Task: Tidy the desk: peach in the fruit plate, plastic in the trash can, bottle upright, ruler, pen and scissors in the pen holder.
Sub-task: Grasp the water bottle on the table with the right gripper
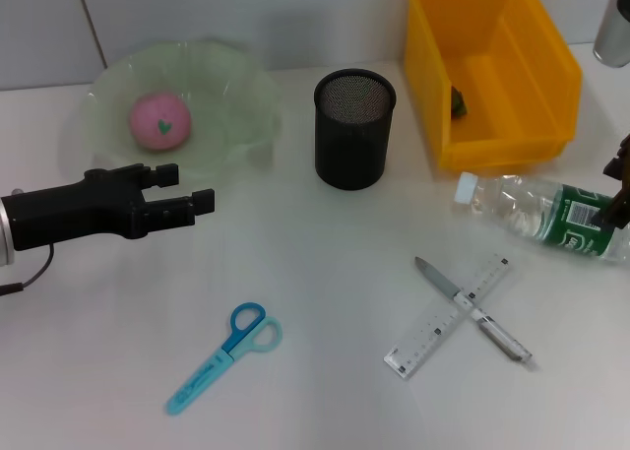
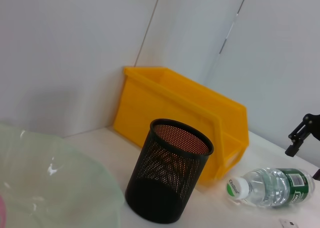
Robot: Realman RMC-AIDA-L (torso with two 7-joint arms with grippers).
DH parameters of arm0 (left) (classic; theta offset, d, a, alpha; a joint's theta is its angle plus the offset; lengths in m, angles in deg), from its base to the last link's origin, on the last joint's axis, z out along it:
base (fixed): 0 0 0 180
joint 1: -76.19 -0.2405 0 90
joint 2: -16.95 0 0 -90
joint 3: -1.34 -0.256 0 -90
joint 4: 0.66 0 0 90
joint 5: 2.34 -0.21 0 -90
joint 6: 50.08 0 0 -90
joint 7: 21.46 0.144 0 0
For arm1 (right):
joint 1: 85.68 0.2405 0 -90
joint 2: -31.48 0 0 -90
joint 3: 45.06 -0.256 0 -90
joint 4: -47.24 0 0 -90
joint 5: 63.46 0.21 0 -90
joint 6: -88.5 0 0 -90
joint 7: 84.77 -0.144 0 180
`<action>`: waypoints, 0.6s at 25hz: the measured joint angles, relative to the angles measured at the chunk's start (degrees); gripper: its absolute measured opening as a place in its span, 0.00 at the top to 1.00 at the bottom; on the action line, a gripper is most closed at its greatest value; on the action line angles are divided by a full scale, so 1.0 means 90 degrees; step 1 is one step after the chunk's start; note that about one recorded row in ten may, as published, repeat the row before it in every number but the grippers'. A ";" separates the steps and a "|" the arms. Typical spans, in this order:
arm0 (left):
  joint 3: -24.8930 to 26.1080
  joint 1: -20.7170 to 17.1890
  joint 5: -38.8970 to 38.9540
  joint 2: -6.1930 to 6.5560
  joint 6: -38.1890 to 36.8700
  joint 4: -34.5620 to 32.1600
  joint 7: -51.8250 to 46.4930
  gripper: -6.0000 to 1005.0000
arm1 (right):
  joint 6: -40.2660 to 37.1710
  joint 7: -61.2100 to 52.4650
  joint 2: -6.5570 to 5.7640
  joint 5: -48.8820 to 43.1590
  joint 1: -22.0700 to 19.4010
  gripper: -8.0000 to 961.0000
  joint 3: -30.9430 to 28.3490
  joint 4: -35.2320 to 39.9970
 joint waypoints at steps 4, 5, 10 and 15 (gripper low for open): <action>0.0000 0.0000 -0.0005 -0.0002 -0.0003 0.0001 0.0000 0.19 | 0.0172 0.0002 0.0008 0.0000 -0.0003 0.20 0.0099 -0.0130; 0.0000 0.0000 -0.0006 0.0000 -0.0004 0.0005 0.0000 0.19 | 0.0202 0.0002 0.0009 0.0000 -0.0001 0.20 0.0115 -0.0167; 0.0004 -0.0016 0.0012 0.0008 -0.0008 0.0013 0.0000 0.19 | 0.0626 0.0008 -0.0005 0.0000 0.0056 0.20 0.0376 -0.0663; 0.0045 -0.0021 0.0016 0.0004 -0.0014 0.0016 -0.0002 0.19 | 0.1009 0.0013 0.0007 0.0000 0.0084 0.20 0.0607 -0.1068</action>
